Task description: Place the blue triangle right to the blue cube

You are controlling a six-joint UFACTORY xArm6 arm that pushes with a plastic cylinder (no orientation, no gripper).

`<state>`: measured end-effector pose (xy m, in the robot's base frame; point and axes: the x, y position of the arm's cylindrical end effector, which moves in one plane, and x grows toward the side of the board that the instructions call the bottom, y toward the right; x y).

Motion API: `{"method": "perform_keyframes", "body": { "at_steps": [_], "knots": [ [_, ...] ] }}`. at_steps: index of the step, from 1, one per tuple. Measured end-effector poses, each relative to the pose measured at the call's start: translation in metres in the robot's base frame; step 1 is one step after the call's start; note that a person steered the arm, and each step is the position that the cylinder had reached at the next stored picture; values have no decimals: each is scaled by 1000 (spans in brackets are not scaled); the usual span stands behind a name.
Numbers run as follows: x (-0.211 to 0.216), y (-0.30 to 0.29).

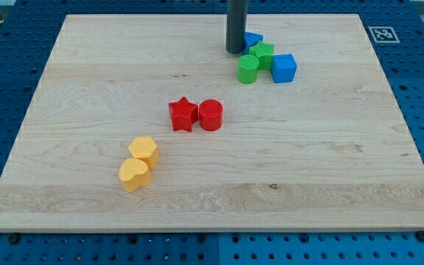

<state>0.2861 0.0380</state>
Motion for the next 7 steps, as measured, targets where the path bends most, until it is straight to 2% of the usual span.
{"method": "perform_keyframes", "body": {
  "at_steps": [3,6,7],
  "knots": [
    [-6,70],
    [-30,85],
    [-30,109]
  ]
}}
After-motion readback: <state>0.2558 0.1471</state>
